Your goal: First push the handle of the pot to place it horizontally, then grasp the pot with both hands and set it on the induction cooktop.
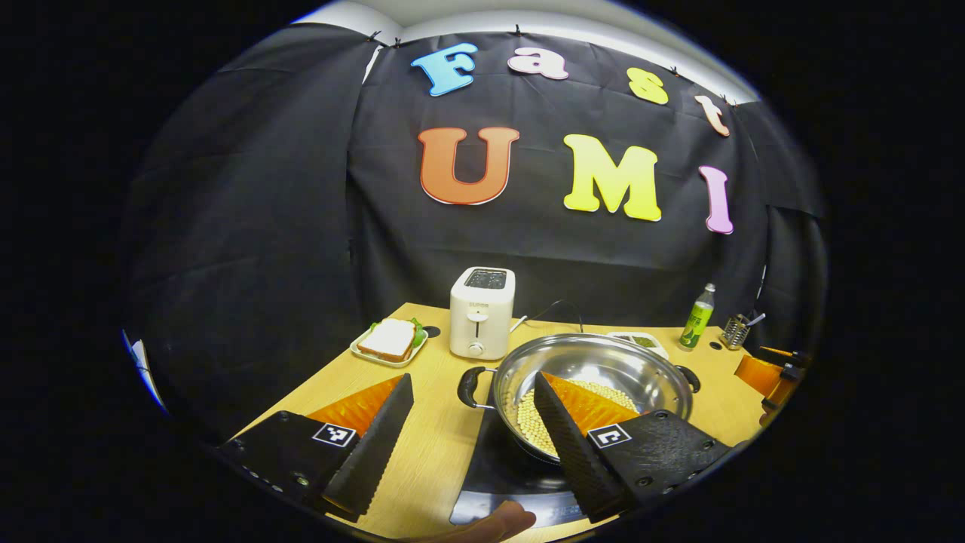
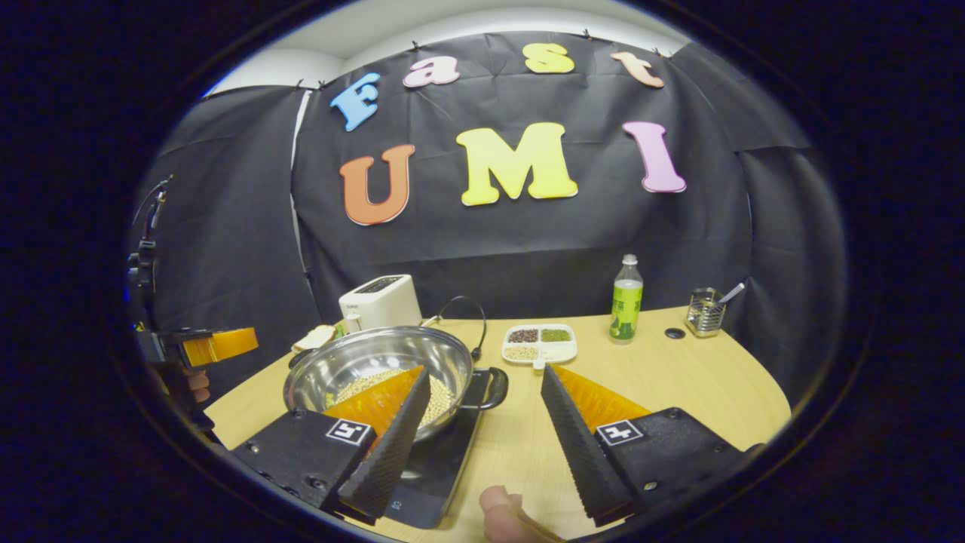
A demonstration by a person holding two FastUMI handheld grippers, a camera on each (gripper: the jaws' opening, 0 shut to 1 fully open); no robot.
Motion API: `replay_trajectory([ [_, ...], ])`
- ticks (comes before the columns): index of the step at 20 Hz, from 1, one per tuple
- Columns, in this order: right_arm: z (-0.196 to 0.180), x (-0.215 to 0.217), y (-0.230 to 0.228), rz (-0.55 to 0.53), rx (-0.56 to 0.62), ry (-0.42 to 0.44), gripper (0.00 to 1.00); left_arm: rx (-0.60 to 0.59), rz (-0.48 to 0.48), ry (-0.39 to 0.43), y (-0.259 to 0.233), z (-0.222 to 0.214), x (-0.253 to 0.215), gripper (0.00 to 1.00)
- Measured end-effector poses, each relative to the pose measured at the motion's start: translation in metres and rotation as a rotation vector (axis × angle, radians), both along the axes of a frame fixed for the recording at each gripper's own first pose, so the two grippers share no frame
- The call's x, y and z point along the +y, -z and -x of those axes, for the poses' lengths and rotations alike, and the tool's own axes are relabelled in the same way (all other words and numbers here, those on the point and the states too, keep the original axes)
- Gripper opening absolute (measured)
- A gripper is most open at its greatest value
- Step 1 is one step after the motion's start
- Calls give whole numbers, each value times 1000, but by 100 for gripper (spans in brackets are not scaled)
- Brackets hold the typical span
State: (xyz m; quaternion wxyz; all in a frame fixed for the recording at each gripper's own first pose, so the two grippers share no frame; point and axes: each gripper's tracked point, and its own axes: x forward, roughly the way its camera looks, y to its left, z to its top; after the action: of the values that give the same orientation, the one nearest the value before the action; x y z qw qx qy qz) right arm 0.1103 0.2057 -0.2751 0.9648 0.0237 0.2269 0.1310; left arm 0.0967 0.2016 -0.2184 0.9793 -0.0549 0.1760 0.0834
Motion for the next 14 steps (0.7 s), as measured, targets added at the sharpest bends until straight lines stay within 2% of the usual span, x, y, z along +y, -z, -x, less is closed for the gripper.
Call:
replay_trajectory([
  [4,31,-34,-32,-21,-43,45,93,-74,-10,17,-37,25,-23,95],
  [8,51,-79,-80,26,-155,98,92,-173,-41,37,-86,43,-53,95],
  [14,93,-139,-161,42,-314,176,94,-322,-9,55,-160,78,-96,95],
])
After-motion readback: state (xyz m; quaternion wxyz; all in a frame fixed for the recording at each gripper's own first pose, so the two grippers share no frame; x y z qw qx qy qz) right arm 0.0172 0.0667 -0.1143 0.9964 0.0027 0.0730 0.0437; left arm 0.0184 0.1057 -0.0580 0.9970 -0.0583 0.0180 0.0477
